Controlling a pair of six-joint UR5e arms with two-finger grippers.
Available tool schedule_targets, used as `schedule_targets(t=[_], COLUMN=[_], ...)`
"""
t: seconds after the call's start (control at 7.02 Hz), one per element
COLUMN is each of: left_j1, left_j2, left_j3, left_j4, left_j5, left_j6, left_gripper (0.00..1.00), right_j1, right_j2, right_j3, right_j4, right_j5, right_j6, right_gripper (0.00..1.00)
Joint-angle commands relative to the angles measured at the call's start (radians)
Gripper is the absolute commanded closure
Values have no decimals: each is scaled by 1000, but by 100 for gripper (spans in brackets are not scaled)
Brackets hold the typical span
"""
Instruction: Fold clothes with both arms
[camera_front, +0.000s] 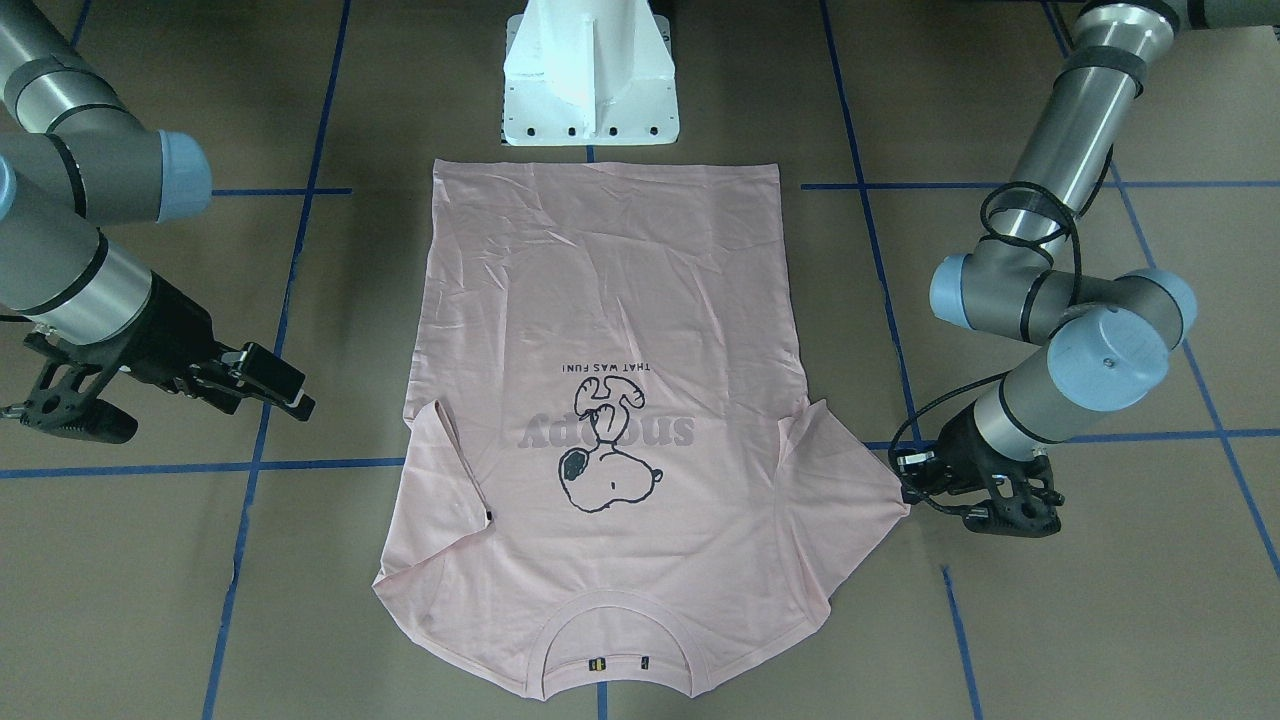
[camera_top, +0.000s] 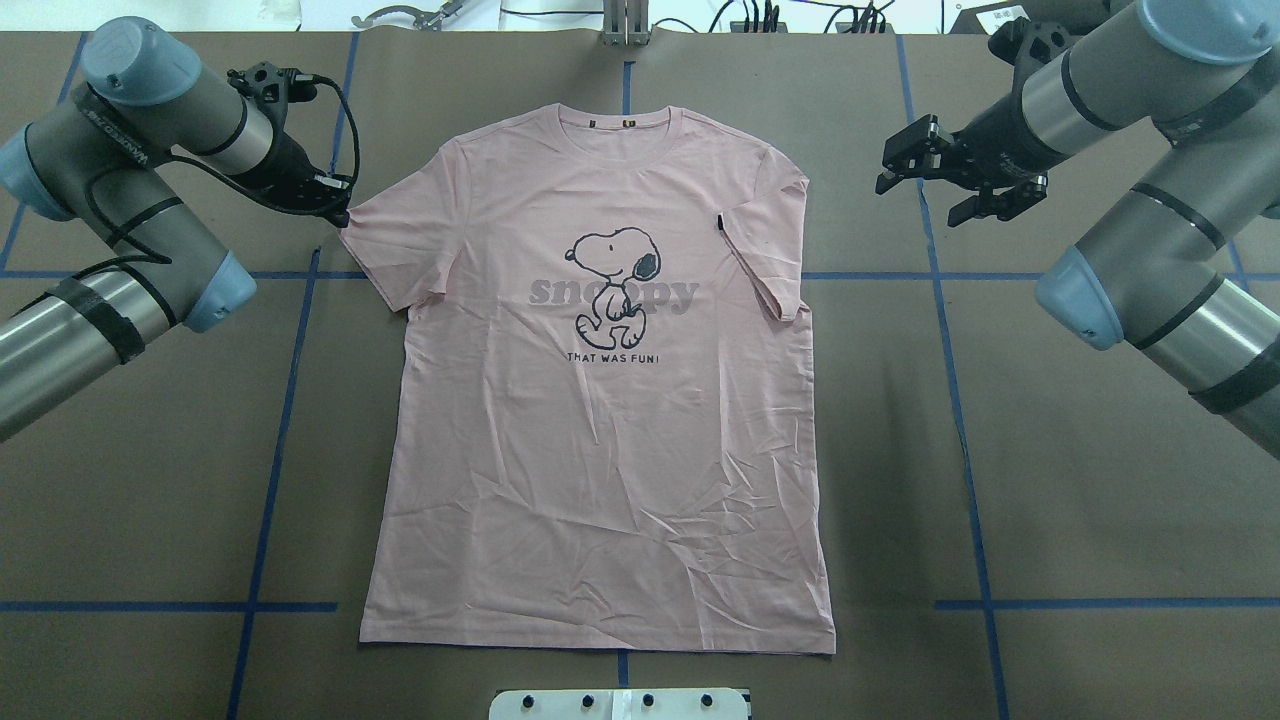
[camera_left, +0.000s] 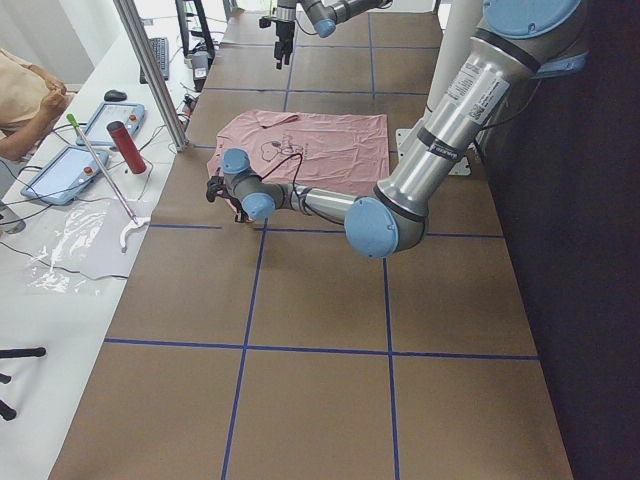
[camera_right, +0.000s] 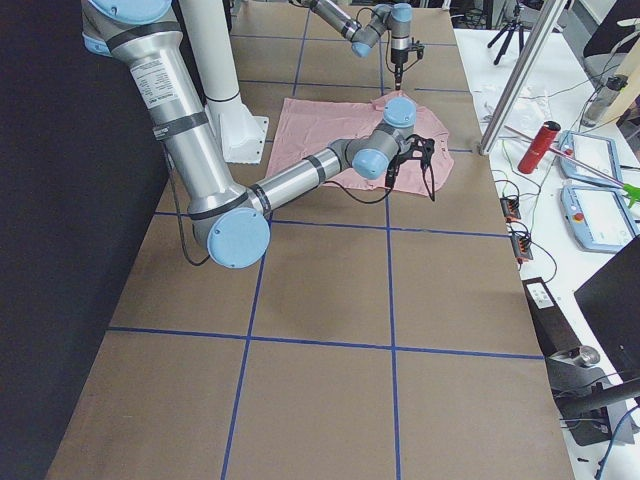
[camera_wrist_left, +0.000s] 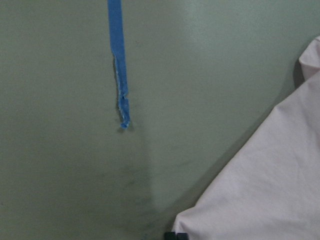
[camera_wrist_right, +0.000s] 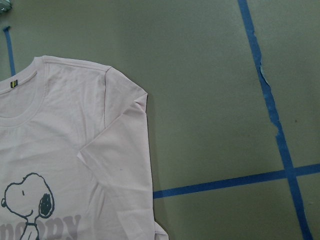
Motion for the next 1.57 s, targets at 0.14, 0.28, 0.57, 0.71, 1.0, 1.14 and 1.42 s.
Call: schedule_targets(t=[0.14,0.28,0.57,0.71,1.0,1.14,1.42], left_j1=[30,93,136,136,136,138,138], left_j2=[-55,-98,-188,-198,-201,-201,-204], left_j3=[-96,-87,30,55,82,86,88], left_j4=[7,13,-3,-5,-55,-65,-74], left_j5=[1,29,151,178,233,233,233], left_j6=[-231,-309,-353,-353,-353,-356,-353], left_gripper=[100,100,100,100,96,91,83], right_j1=[0,0,0,0,0,0,0], right_j2=[3,2,-2,-2,-2,0,-2], right_j3=[1,1,-2,-3,-3,-3,-3], right_j4=[0,0,0,0,-1,-1,-1], right_j5=[1,1,0,0,0,0,0], right_j6=[-8,-8,-8,-9,-9,-9,-9], right_gripper=[0,0,0,0,0,0,0])
